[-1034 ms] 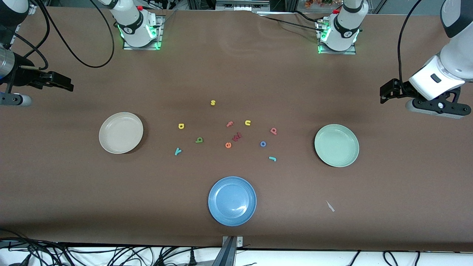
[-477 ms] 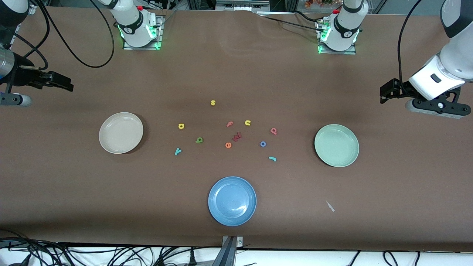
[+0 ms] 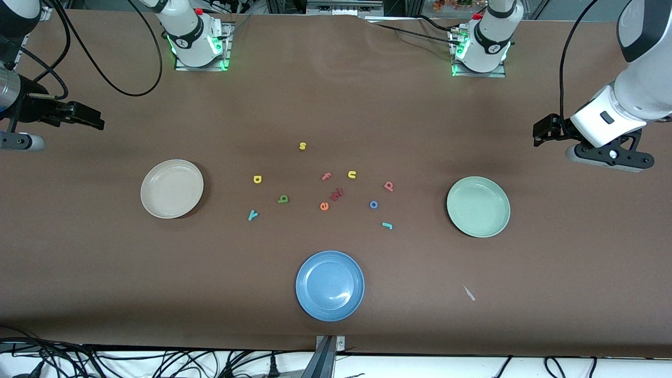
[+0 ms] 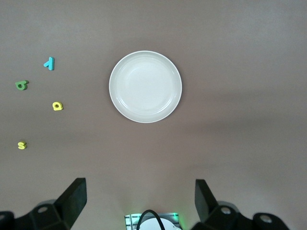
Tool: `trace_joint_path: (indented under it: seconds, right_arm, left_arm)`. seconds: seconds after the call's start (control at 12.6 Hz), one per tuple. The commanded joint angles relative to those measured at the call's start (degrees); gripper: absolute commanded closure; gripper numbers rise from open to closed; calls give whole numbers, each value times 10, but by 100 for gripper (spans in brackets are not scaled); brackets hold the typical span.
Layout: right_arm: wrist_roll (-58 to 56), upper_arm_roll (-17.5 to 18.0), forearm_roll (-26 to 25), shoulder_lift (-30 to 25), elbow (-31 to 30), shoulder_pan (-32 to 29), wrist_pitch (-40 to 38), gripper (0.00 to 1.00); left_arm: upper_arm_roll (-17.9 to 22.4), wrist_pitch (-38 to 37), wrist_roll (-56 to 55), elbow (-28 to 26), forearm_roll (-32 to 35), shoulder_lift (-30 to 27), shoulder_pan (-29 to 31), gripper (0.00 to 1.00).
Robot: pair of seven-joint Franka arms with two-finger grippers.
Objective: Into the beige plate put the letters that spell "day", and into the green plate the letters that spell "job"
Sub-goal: 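Move the left gripper and the right gripper toward the scattered letters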
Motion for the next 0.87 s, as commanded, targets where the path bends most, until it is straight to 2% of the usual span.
trace_joint_path:
  seconds: [0.0,0.16,0.4,0.64,0.8]
  right_arm:
    - [-8,1,1,-3,2,-2,-7,0]
    - [-11,1,0,-2,2,-2,-7,0]
    - [-11,1,1,-1,2,-2,-6,0]
    - [-4,1,5,6,2,-2,-6,0]
    - [-13,3,4,20,3,0,-3,0]
  left_arm:
    - [-2,-8,10,5,7,7,-5,0]
    - [-5,-8,4,11,7,25,-21,0]
    - [-5,-8,2,52,6,79,-35,0]
    - [-5,-4,-77,65,-59,113,-46,0]
    - [-5,-4,-114,78,-72,145,-69,0]
